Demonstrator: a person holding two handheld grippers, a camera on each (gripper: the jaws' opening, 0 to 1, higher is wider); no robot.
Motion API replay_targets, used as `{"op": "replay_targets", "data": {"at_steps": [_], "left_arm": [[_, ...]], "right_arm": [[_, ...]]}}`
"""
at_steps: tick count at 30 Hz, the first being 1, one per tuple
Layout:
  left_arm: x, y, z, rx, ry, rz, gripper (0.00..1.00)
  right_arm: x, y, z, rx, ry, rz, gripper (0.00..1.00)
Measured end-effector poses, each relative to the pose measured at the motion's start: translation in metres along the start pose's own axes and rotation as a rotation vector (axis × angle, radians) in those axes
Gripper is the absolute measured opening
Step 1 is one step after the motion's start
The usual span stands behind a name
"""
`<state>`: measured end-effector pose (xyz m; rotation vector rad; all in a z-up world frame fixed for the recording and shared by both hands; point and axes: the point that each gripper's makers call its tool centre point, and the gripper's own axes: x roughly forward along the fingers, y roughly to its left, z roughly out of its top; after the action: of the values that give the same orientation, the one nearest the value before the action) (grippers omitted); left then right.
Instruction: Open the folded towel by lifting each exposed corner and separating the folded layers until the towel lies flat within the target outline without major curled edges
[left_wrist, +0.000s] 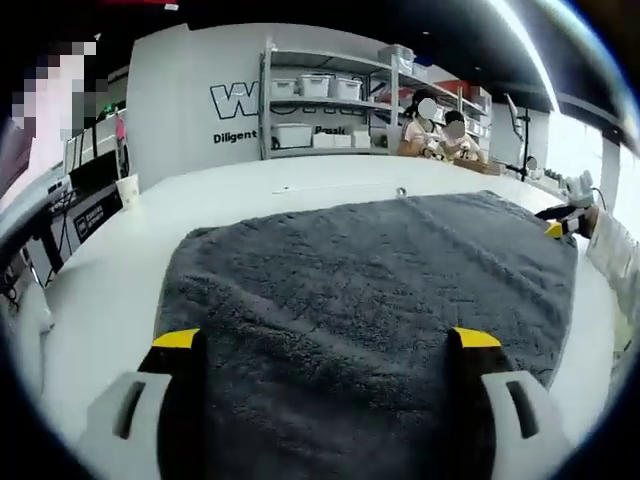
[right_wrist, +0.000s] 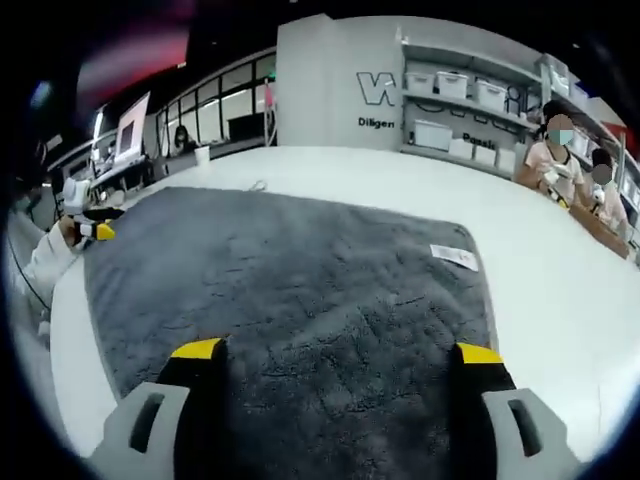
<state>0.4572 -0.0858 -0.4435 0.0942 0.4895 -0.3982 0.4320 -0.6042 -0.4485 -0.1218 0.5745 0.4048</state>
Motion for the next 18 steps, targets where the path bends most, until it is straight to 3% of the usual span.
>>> {"op": "replay_targets", "data": {"at_steps": [18], "left_arm": [[-0.0086,-0.0041,-0.0050,0.048,0.039,-0.056,0.99]], "right_arm": [[-0.0015,-0.0027,-0.0004,-0.019,-0.009,0.021,0.96]]}}
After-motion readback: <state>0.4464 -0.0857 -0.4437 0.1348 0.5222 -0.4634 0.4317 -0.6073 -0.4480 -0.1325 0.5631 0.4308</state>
